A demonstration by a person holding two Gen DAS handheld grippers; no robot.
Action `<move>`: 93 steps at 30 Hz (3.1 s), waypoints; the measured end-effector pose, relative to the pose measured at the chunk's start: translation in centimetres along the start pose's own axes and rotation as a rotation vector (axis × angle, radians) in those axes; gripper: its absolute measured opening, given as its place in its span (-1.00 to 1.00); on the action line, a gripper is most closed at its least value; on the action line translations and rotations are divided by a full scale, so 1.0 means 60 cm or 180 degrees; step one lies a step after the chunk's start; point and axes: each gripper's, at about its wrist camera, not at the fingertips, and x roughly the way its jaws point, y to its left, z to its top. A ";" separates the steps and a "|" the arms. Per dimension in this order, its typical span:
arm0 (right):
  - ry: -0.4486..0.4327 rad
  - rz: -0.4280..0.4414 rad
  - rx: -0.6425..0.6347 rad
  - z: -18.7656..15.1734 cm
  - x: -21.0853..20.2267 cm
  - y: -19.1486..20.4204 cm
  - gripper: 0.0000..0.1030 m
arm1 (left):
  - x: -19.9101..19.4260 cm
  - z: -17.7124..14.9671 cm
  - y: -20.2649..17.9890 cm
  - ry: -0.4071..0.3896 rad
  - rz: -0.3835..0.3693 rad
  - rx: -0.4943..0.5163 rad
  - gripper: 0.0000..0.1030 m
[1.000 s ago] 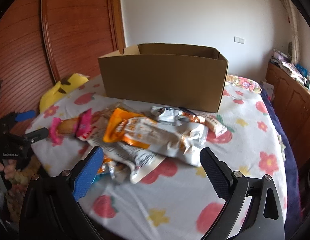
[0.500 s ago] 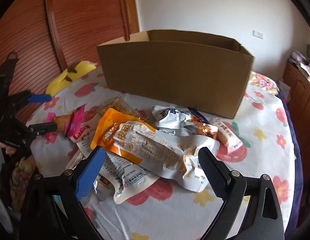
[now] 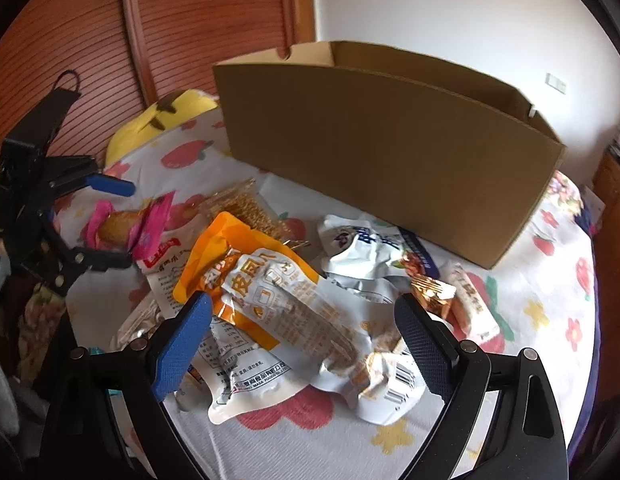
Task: Organize snacks
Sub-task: 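Reach the left tool to the pink-wrapped bread while the right tool reaches the orange pouch, then close the left tool on the pink bread while the right tool grips the orange pouch, then carry both snacks over the cardboard box and open both tools to drop them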
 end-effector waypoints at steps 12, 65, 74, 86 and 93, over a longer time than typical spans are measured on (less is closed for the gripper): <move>0.0377 0.0106 -0.0263 0.013 0.057 -0.001 0.83 | -0.008 -0.022 0.007 -0.0130 -0.0094 -0.0217 -0.13; -0.0338 -0.0310 0.0056 0.004 -0.103 0.035 -0.24 | -0.114 -0.011 -0.010 -0.1050 0.0133 -0.0702 -0.17; -0.0446 -0.0360 0.0245 -0.016 -0.125 0.024 -0.23 | -0.123 0.017 -0.014 -0.1199 0.0177 -0.0742 -0.17; -0.0648 -0.0378 0.0251 0.020 -0.149 0.004 -0.22 | -0.134 0.084 -0.008 -0.1354 0.0246 -0.0684 -0.17; -0.0750 -0.0345 0.0218 0.063 -0.143 -0.010 -0.22 | -0.142 0.131 0.015 -0.1429 0.0218 -0.0699 -0.17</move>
